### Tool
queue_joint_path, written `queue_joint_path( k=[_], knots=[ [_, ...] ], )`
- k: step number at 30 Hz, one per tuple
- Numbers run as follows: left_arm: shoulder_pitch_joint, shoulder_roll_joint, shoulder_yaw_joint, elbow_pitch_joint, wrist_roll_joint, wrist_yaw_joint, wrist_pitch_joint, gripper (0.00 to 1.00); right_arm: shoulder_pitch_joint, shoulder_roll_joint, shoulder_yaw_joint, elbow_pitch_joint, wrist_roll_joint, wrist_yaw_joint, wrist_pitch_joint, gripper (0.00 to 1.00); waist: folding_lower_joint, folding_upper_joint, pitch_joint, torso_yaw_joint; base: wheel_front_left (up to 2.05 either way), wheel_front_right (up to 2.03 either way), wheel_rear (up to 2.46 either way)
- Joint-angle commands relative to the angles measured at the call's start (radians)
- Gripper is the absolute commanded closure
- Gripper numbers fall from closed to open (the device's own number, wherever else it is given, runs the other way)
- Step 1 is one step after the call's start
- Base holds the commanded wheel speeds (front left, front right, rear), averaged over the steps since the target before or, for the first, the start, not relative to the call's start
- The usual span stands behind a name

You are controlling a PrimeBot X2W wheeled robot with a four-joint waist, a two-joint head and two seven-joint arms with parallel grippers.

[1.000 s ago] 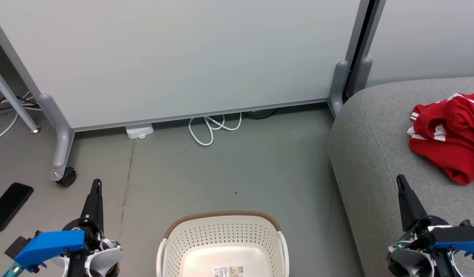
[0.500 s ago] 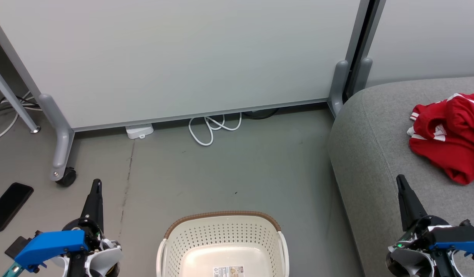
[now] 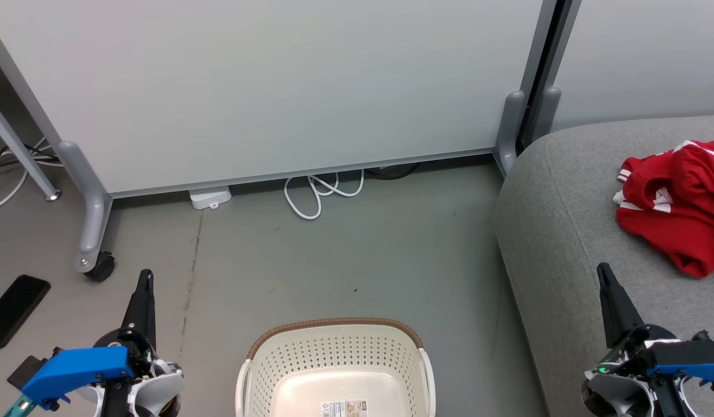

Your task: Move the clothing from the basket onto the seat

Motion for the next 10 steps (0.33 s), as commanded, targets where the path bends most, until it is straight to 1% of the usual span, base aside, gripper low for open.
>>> queue_joint_path(
  k=[1, 10],
  knots=[
    [-0.01, -0.001, 0.003, -0.003, -0.002, -0.003, 0.004, 1.0, -0.01, 0.002, -0.001, -0.003, 0.003, 0.001, 0.003, 1.0, 0.0, 0.0, 0.0, 0.0, 0.0, 0.0, 0.0],
    [-0.01, -0.001, 0.003, -0.003, -0.002, -0.003, 0.004, 1.0, -0.01, 0.002, -0.001, -0.003, 0.003, 0.001, 0.003, 1.0, 0.0, 0.0, 0.0, 0.0, 0.0, 0.0, 0.0]
  ],
)
